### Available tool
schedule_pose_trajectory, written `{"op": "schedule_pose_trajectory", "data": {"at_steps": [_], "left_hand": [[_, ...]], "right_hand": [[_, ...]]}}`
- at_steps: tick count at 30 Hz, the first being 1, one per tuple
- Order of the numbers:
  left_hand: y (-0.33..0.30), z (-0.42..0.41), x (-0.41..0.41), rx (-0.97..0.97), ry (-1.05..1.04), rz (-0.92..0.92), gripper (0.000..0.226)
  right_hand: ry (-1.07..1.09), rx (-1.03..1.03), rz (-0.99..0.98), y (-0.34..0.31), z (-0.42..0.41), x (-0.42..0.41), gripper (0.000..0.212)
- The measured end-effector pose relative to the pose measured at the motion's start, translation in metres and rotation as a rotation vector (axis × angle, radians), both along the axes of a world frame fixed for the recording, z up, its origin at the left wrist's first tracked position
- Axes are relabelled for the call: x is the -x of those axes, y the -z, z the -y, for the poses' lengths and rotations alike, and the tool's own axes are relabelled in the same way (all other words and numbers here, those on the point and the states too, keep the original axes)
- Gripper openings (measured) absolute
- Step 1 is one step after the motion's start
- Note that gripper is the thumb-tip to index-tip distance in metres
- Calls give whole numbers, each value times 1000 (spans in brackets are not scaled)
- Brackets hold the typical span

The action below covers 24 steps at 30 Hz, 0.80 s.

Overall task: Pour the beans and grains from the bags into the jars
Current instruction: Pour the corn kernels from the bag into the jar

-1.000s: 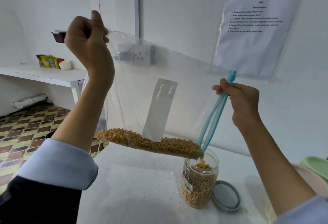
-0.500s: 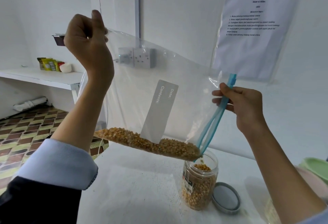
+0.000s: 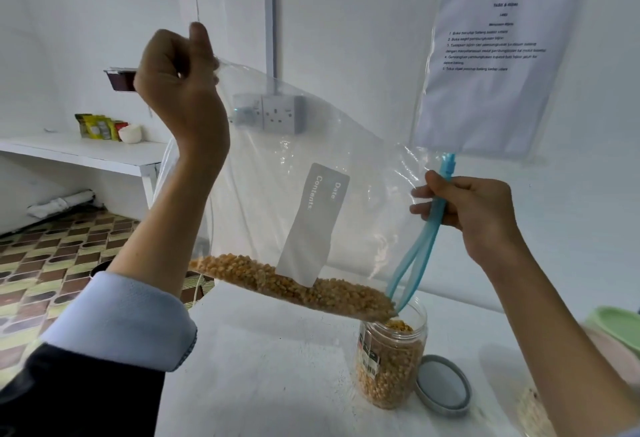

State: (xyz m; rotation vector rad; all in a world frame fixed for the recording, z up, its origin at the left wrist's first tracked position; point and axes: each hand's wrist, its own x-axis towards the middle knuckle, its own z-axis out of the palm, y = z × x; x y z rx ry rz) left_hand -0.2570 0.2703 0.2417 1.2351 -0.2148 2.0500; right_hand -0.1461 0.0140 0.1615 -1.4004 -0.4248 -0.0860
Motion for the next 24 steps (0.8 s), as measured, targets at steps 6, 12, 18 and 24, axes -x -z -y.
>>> {"op": "schedule_pose_trajectory", "data": {"at_steps": [6,12,18,24], "left_hand": [[-2,-1,0,-6,-14,-4,39],[0,-1,-2,2,-10,6,39],[1,2,-7,2,15,-1,38],[2,5,-11,-15,25,-3,37]], "right_hand": [[-8,1,3,-3,0,1,15],[27,-24,7,1,5,1,16],[53,-41,8,1,7,-1,16],[80,-34,2,2,5,-7,16]]}}
